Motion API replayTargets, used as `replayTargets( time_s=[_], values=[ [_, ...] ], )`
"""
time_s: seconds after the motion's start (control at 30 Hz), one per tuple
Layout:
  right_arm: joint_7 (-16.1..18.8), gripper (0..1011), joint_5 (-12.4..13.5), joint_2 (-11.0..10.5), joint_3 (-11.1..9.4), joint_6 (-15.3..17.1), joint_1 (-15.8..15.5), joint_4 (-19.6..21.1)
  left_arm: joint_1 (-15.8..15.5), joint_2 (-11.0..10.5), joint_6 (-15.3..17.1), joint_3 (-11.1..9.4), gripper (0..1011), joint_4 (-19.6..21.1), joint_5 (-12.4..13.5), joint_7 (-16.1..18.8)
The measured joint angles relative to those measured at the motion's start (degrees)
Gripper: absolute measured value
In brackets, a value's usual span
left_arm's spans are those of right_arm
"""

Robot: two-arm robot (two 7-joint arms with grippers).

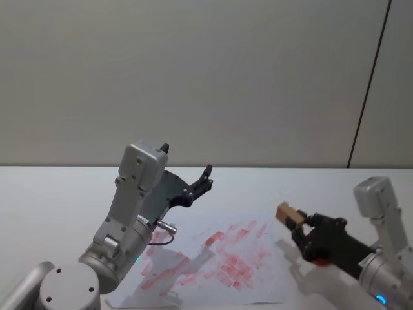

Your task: Use the one hand to pick up the stamp and affix it onto the A4 paper.

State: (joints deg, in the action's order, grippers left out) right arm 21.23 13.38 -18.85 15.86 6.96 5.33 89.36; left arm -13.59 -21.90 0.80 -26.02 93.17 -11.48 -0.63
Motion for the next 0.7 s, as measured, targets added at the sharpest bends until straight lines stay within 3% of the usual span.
replayTargets(
  time_s=[0.3,0.7],
  values=[
    [-1.8,216,1.4,-1.2,-1.5,0.3,0.1,0.3,0.0,0.0,0.0,0.0,1002,0.0,0.0,0.0],
    [-1.4,214,0.7,-2.5,-2.0,1.8,-0.7,-1.2,0.0,0.0,0.0,0.0,1003,0.0,0.0,0.0]
  ],
)
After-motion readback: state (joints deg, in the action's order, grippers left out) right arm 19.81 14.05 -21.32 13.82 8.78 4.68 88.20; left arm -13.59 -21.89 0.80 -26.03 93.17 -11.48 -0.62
